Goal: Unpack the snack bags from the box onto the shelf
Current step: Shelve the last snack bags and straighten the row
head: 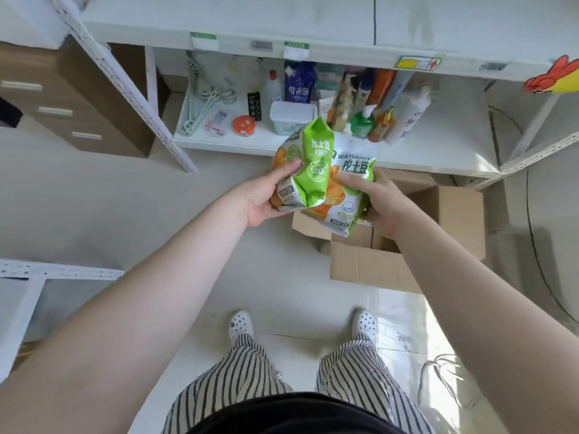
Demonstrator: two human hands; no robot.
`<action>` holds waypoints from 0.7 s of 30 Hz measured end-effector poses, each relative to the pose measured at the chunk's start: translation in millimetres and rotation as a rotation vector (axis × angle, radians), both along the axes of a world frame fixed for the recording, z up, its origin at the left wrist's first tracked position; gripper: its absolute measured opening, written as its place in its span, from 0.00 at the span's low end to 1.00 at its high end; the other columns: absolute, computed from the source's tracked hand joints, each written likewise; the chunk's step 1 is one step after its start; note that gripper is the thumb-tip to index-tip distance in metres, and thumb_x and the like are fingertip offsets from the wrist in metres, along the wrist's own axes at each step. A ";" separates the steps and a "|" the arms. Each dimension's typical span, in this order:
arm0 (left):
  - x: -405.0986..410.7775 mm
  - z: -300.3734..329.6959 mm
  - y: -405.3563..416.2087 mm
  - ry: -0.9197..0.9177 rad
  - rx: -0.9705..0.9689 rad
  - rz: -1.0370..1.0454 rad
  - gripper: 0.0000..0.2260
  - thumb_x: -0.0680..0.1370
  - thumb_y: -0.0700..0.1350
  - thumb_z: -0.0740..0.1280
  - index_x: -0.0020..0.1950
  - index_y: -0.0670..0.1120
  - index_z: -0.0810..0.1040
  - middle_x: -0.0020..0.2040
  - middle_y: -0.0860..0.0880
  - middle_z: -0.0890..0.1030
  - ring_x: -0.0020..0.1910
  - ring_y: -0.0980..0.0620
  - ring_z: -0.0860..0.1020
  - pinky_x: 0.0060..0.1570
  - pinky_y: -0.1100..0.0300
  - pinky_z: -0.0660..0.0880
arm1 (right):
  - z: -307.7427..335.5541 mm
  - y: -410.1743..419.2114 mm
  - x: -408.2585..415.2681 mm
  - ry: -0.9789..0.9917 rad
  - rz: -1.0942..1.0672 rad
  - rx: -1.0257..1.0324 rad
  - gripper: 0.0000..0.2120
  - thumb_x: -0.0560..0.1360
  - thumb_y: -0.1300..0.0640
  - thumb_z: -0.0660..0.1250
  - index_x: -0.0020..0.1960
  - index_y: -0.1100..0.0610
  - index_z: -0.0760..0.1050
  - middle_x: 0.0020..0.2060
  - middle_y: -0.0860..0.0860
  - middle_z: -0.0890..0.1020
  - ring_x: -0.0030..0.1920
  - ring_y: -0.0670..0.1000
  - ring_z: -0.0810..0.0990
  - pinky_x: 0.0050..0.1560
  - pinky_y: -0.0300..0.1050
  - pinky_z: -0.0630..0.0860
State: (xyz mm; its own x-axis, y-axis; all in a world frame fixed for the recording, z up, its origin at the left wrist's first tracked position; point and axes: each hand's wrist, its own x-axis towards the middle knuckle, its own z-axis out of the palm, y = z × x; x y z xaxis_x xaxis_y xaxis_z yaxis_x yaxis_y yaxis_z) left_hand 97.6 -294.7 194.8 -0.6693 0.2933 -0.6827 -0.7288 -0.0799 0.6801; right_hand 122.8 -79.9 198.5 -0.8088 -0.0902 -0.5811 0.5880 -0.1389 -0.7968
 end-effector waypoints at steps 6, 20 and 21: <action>-11.0 17.4 -101.9 0.058 -0.007 0.065 0.28 0.75 0.67 0.57 0.67 0.52 0.75 0.59 0.50 0.82 0.56 0.49 0.81 0.50 0.55 0.79 | 3.6 -98.9 -8.3 0.043 0.005 -0.084 0.34 0.65 0.59 0.77 0.68 0.58 0.71 0.60 0.57 0.82 0.58 0.60 0.82 0.60 0.56 0.78; -115.1 52.3 -143.2 0.078 0.061 0.057 0.10 0.77 0.54 0.66 0.54 0.50 0.79 0.46 0.52 0.85 0.42 0.54 0.83 0.43 0.61 0.77 | 23.2 -135.8 -115.9 0.052 -0.185 -0.099 0.21 0.74 0.57 0.72 0.65 0.61 0.76 0.55 0.56 0.85 0.55 0.56 0.84 0.55 0.51 0.80; -124.7 56.8 -143.6 0.080 0.074 0.062 0.11 0.77 0.53 0.66 0.55 0.50 0.79 0.48 0.51 0.85 0.44 0.53 0.84 0.44 0.60 0.78 | 23.4 -135.7 -127.3 0.055 -0.182 -0.108 0.23 0.73 0.56 0.73 0.65 0.61 0.75 0.55 0.56 0.85 0.55 0.56 0.84 0.55 0.51 0.80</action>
State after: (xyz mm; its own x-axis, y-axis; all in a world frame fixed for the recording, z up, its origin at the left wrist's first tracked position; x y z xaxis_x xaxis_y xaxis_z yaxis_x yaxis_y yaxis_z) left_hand -27.0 -438.3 251.6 -0.7391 0.2969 -0.6047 -0.6647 -0.1755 0.7262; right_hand -4.5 -215.6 222.0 -0.8476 0.0008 -0.5307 0.5017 -0.3248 -0.8017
